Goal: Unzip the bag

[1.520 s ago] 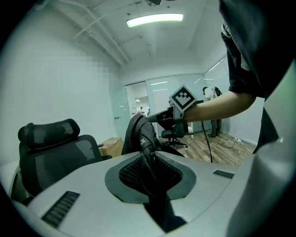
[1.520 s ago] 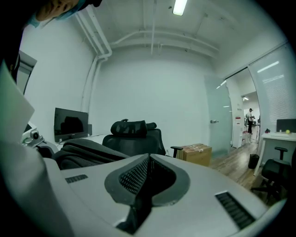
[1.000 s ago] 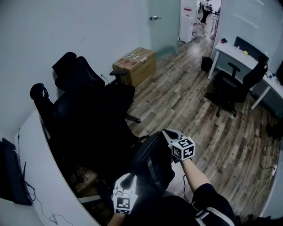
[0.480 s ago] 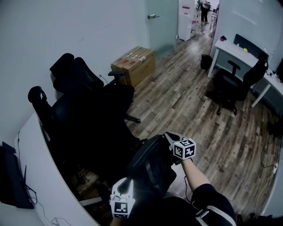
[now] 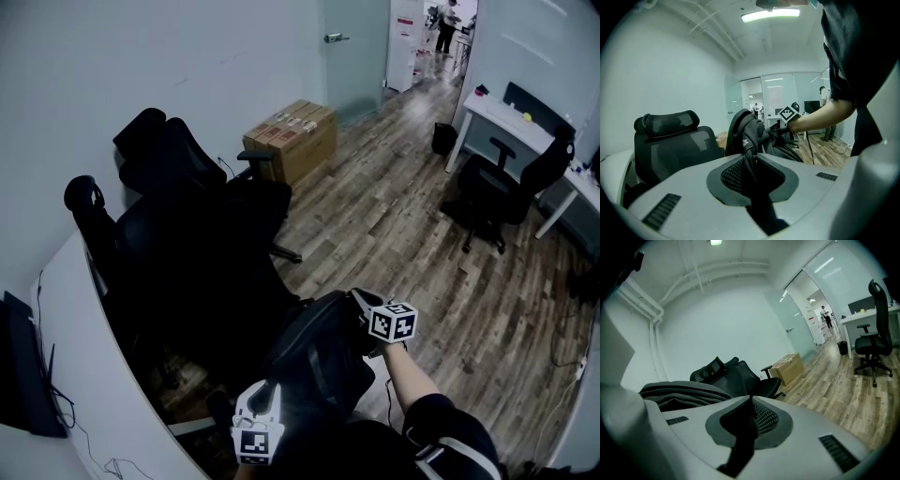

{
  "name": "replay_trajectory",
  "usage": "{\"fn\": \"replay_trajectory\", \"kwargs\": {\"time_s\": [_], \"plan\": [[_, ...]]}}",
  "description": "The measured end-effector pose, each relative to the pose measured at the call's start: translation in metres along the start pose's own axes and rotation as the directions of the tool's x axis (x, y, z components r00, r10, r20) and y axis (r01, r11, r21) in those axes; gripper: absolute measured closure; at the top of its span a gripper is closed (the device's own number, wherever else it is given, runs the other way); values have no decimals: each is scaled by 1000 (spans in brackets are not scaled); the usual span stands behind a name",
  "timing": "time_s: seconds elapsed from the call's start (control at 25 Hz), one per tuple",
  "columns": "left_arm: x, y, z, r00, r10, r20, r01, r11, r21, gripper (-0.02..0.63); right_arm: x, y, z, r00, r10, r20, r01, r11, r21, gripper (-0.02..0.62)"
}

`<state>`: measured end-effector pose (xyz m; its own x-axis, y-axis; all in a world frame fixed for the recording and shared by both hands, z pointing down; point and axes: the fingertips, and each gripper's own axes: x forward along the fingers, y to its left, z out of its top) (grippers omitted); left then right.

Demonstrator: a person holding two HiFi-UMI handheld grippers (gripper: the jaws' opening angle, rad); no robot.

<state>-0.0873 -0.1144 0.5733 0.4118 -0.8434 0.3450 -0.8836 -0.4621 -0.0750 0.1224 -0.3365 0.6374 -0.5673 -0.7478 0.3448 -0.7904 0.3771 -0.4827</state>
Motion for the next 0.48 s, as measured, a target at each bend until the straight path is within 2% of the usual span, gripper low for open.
{"fn": "replay_trajectory", "kwargs": {"time_s": [0.2, 0.48], "plan": [[-12, 14, -11, 999, 34, -35, -36, 998, -42, 543, -1, 21, -1, 998, 63, 14, -63, 998, 9, 548], [-32, 19, -6, 996, 80, -39, -83, 992, -95, 543, -15, 46, -1, 997, 66, 38, -64, 997, -52, 546]]}}
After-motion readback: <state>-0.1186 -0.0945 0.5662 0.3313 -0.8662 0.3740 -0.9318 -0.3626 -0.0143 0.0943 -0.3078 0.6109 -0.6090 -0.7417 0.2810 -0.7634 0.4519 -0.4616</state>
